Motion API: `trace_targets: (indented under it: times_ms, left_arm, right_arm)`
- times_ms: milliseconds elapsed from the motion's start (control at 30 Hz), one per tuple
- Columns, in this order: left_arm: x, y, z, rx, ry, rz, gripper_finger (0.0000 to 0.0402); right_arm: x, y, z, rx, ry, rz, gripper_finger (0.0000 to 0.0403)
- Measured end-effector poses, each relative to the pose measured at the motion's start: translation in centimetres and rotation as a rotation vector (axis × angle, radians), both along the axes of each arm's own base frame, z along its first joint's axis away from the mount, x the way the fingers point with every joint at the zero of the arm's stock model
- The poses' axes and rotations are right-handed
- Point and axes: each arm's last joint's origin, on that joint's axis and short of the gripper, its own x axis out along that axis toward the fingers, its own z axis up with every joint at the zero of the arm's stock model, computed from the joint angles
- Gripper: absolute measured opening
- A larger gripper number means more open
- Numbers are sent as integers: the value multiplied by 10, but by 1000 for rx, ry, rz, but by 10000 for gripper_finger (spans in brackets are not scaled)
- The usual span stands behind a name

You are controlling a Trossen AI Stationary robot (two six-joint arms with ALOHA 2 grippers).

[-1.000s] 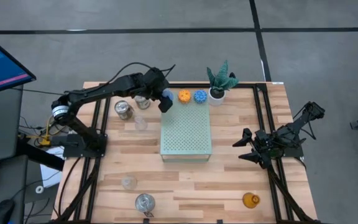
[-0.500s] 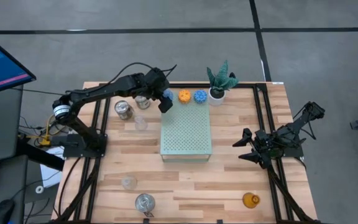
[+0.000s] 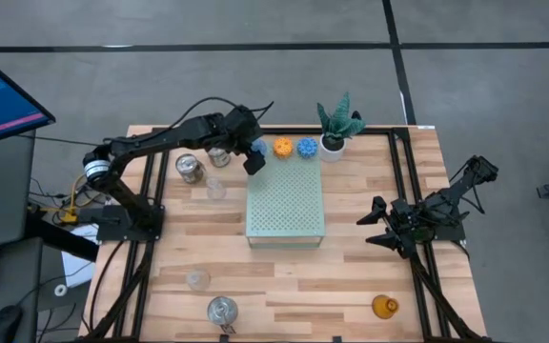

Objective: Stock candles and holders on shelf
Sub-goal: Put the light blue scented candle on the shelf aligned with the other scented candles

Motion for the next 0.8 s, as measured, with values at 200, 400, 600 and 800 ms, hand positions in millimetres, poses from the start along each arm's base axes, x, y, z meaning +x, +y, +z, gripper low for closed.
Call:
trace_targets:
  times_ms: [200,400,600,800]
  left_arm:
    - [1,0,1,7,-10,-15,310]
    - [2,0,1,17,-11,-26,323]
    - [2,0,2,20,-16,-26,344]
    - [2,0,2,31,-19,-36,345]
  right_arm:
    - [0,0,0,0,0,1,291]
    - [0,0,0,0,0,1,291]
    - [0,0,0,0,0,0,291]
    - [0,0,0,0,0,0,291]
